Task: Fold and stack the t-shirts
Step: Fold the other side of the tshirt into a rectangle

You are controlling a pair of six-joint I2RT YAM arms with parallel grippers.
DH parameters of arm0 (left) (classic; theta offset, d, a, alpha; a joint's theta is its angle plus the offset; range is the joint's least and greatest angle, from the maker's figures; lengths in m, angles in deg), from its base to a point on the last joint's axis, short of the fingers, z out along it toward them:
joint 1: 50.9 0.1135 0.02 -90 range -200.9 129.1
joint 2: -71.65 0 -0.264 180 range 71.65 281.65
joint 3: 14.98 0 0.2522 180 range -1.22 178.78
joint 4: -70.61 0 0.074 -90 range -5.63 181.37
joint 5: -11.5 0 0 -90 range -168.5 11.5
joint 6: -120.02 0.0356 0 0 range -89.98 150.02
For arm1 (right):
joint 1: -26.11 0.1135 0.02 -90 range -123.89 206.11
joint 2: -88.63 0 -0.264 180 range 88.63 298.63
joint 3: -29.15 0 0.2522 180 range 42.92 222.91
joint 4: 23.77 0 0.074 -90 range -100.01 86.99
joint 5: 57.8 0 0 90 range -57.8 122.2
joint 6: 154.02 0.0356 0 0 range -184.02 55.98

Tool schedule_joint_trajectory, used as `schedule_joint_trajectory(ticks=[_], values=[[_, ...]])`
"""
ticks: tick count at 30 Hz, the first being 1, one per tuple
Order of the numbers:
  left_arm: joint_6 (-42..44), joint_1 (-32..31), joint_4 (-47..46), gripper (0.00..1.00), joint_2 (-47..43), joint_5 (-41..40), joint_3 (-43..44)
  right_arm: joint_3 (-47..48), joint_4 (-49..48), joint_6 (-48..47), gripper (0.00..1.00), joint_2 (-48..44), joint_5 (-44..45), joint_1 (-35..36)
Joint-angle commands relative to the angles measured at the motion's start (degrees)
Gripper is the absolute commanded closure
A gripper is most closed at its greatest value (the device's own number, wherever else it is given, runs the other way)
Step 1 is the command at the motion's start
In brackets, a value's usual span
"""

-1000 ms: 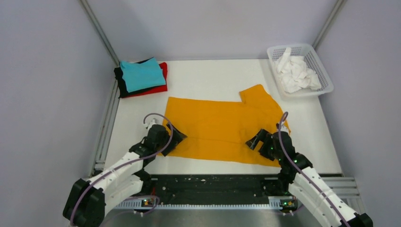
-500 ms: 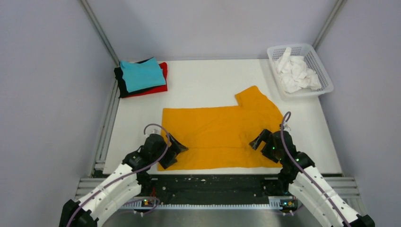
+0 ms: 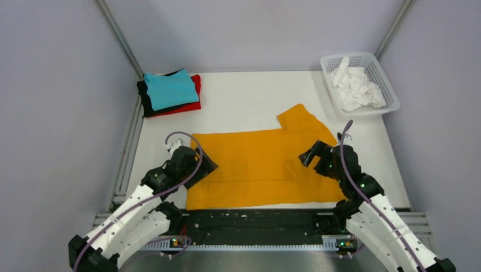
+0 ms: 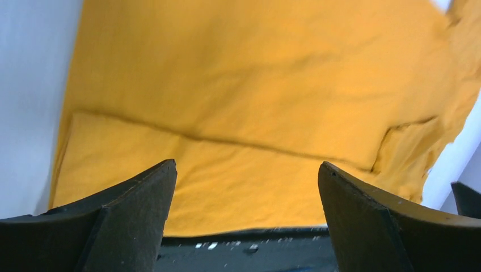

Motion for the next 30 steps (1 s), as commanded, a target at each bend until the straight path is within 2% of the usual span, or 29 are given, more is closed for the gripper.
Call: schedule_joint_trajectory(ticks=[1, 4, 6, 10, 13, 16, 19, 24, 27, 30], values=[[5.6, 0.7, -1.1, 0.01, 6.8, -15.0, 10.7, 7.4, -9.1, -4.4, 0.01, 5.0, 2.0, 0.7], [8.3, 2.5, -2.1, 0.01, 13.2, -21.3, 17.3, 10.3, -14.4, -6.5, 0.01, 11.5, 3.7, 0.6], [10.8, 6.0, -5.9, 0.01, 17.0, -22.8, 19.5, 11.6, -18.3, -6.6, 0.01, 15.9, 5.2, 0.6], [17.4, 19.9, -16.6, 0.01, 27.2, -12.8, 21.3, 12.8, -25.1, -7.7, 0.01, 21.9, 5.0, 0.6], [19.4, 24.6, -15.6, 0.01, 37.3, -15.7, 26.5, 12.7, -27.4, -10.0, 0.01, 23.9, 2.4, 0.6], [23.7, 27.0, -19.5, 0.01, 46.5, -15.2, 30.0, 11.9, -26.9, -11.4, 0.01, 23.9, 3.2, 0.6], [25.8, 29.6, -20.8, 0.01, 53.3, -6.7, 33.5, 10.9, -26.4, -12.4, 0.01, 23.2, 3.7, 0.5], [29.6, 30.1, -17.4, 0.01, 61.0, -1.1, 39.1, 10.2, -25.2, -13.8, 0.01, 21.6, 4.1, 0.5], [30.2, 30.0, -15.5, 0.08, 65.4, 3.0, 41.6, 9.4, -25.2, -13.9, 0.01, 20.7, 3.3, 0.6], [29.9, 29.9, -14.7, 0.15, 67.7, 3.8, 42.3, 9.2, -24.8, -14.0, 0.01, 19.7, 4.4, 0.5]])
